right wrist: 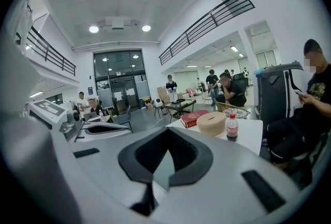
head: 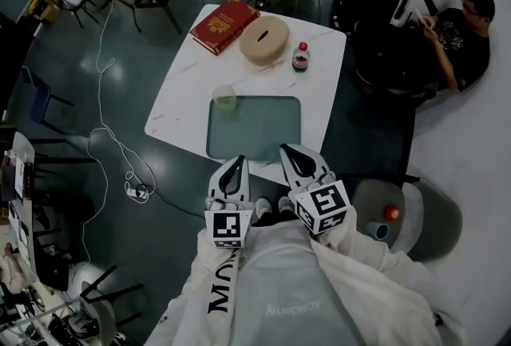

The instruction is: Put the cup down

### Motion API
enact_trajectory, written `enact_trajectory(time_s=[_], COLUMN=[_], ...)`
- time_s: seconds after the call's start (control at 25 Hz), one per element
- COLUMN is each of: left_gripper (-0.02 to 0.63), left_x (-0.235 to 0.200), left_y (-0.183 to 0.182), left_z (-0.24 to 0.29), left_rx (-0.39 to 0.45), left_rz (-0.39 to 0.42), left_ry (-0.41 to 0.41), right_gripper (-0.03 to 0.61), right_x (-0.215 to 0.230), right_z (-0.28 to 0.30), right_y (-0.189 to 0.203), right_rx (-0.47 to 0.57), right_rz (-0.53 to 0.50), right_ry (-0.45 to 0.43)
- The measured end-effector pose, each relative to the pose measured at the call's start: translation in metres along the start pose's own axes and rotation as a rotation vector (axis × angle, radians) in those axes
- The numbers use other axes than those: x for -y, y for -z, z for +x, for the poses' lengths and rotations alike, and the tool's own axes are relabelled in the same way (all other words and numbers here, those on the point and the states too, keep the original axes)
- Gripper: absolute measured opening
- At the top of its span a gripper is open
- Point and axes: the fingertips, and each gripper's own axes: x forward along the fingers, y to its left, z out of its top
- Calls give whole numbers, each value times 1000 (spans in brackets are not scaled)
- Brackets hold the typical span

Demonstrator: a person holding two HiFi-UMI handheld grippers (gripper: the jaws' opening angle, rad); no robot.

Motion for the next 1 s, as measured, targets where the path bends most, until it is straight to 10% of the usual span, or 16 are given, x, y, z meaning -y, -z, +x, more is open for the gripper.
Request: enact_trajectory(time_s=[1.0], left_gripper=[12], left_x=[2], left_y=[4], left_z=[6], left_rx=[-16], left_rz=[3], left_ry=[61], right_gripper=[5], right_x=[-6], right_z=[14], right_y=[2], right_rx=[-12], right_rz=[-37], right_ry=[-14])
